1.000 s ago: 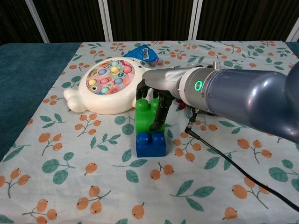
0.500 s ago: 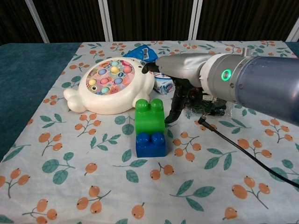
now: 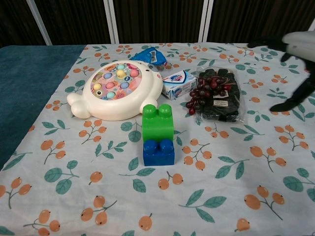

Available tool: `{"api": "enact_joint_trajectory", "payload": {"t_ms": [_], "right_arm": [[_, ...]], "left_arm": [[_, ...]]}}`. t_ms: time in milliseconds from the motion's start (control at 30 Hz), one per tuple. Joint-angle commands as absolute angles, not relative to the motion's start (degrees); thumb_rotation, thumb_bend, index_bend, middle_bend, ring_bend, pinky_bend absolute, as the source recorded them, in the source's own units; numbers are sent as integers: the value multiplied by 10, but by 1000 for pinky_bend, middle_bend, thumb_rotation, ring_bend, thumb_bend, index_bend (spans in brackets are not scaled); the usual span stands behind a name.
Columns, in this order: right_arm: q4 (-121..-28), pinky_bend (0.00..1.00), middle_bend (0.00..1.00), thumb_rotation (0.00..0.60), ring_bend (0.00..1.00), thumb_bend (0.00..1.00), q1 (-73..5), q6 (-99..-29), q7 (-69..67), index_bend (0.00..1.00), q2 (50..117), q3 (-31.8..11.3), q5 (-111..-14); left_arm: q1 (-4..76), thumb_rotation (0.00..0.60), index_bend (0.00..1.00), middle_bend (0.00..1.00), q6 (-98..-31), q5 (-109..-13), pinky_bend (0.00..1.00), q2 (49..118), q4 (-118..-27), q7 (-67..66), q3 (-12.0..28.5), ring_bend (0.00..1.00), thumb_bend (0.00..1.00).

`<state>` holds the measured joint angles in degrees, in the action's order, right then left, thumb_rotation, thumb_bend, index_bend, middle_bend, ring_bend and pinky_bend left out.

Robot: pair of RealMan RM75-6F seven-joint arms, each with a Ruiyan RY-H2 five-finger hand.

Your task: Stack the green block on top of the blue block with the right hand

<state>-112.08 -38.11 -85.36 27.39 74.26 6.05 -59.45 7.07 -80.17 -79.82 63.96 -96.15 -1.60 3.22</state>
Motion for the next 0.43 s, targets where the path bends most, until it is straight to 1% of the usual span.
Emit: {"api": "enact_joint_trajectory", "payload": {"t_ms": [33, 233, 433], "right_arm": [[-1069, 190, 0, 600, 0, 47, -301, -909, 195, 0, 700, 109, -668], [-993, 191, 0, 600, 0, 47, -237, -948, 146, 0, 717, 101, -706], [-965, 190, 0, 600, 0, 48, -212, -939, 144, 0, 731, 78, -717]], "left_arm": [[70, 600, 0, 0, -805, -800, 0, 644, -957, -22, 32, 0, 0], [70, 600, 0, 0, -809, -802, 0, 649, -952, -32, 32, 0, 0], [69, 600, 0, 0, -812, -801, 0, 653, -948, -35, 34, 0, 0]]}}
